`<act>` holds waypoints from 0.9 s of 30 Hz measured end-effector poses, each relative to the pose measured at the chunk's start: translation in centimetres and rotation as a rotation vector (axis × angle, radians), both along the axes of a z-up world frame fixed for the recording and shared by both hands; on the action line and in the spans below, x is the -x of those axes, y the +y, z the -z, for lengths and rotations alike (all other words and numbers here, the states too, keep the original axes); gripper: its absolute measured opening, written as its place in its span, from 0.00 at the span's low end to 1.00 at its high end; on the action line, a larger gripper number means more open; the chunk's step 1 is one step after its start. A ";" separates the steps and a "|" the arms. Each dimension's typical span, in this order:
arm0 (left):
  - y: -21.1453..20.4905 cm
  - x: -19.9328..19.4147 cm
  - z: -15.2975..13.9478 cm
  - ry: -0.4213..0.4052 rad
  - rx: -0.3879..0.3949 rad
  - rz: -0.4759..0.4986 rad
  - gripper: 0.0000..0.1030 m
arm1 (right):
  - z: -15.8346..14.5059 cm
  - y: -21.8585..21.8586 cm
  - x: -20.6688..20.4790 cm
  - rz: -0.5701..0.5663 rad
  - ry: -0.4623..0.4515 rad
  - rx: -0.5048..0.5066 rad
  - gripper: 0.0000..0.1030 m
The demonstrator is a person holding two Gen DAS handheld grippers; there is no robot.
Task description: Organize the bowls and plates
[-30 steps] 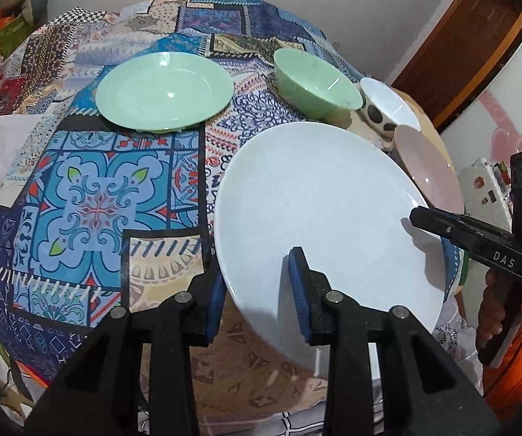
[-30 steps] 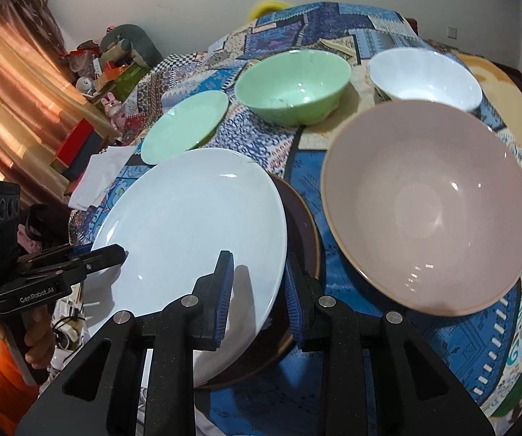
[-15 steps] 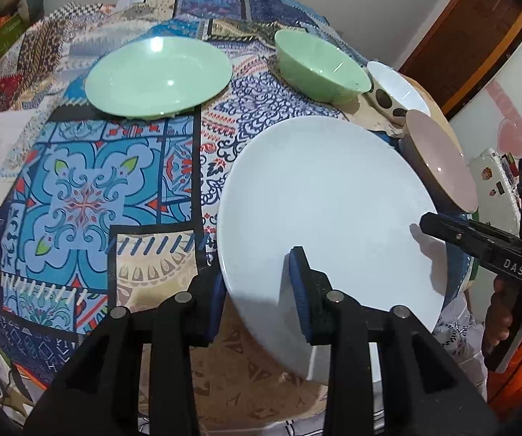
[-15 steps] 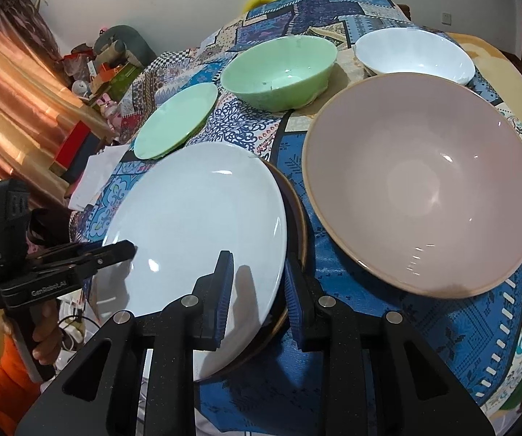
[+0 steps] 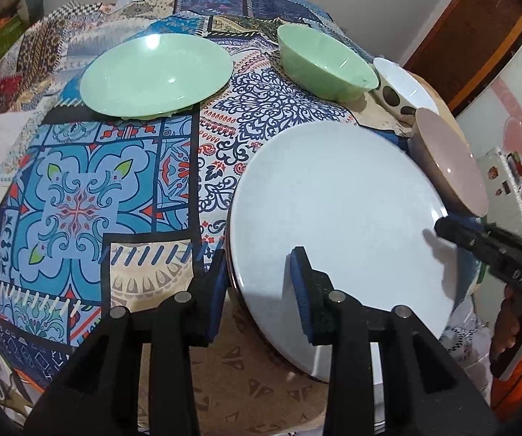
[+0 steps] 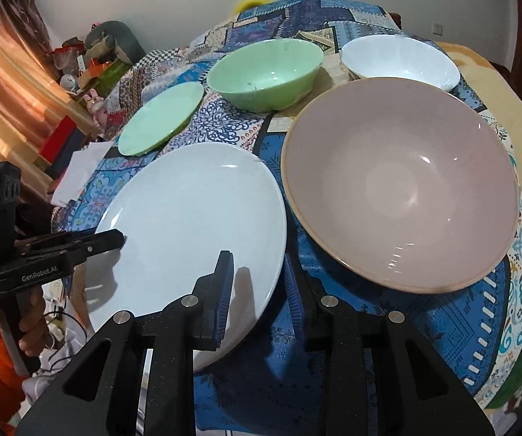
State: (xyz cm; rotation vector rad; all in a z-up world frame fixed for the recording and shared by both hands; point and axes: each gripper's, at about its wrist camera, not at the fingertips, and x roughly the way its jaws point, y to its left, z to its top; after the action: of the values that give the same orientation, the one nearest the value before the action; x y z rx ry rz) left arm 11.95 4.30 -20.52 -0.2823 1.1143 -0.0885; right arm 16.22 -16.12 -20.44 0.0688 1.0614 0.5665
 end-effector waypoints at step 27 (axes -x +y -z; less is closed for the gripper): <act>7.5 0.7 -9.1 -0.292 -0.154 -0.153 0.62 | -6.7 9.8 -2.7 -0.100 -0.249 0.013 0.41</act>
State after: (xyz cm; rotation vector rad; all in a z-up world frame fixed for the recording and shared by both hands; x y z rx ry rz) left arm 11.24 11.85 -11.47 -0.2086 0.8020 0.0899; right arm 18.87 -6.33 -13.75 -0.0652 0.8292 0.6414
